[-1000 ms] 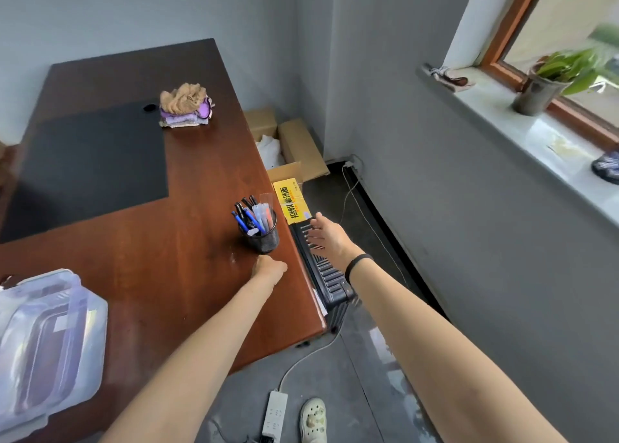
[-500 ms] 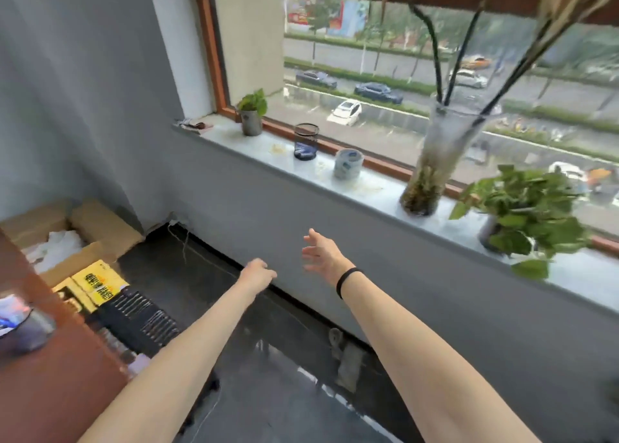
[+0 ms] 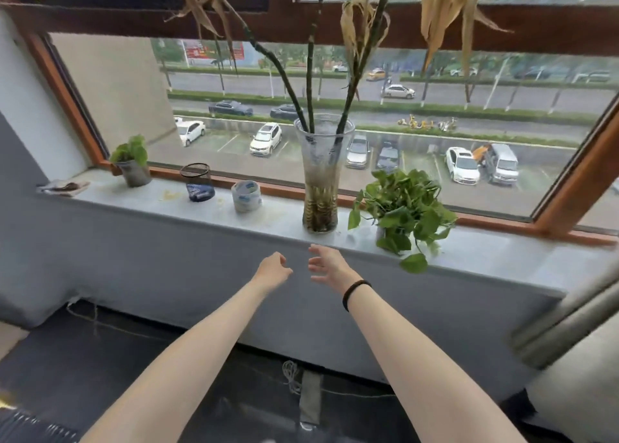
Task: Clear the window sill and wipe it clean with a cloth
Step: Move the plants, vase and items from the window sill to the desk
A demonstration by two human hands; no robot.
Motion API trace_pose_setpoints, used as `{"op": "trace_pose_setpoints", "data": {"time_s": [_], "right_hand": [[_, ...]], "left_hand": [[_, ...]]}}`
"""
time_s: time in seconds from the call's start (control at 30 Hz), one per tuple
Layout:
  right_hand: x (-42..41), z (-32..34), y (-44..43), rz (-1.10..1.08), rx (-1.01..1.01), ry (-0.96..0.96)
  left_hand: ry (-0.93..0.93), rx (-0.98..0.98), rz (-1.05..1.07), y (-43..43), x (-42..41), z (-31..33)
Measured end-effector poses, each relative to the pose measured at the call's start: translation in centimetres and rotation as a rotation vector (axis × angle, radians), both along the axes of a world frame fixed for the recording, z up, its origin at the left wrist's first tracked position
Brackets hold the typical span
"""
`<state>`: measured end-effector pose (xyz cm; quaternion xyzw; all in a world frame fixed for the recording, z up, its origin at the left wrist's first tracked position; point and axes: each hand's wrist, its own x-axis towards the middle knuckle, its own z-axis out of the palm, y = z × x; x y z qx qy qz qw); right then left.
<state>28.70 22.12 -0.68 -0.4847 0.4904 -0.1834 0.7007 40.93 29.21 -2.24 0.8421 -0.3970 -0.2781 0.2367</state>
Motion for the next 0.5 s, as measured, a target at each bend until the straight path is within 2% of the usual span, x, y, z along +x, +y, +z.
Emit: {"op": "trace_pose_setpoints", "data": {"time_s": [0.17,0.3,0.5], "right_hand": [[5.3,0.5,-1.2,0.113,-0.049,0.031],[11.2,0.5,-3.6,0.166,-0.182,0.038],[19.6,-0.1,-8.3,0.103,-0.549,0.099]], "left_hand": [[-0.077,-0.005,0.007,-1.9,5.6,0.1],[-0.191,-0.021,0.017,-4.5,12.5,0.2],[-0.402,-0.033,-0.054,-9.9,21.2,-0.9]]}}
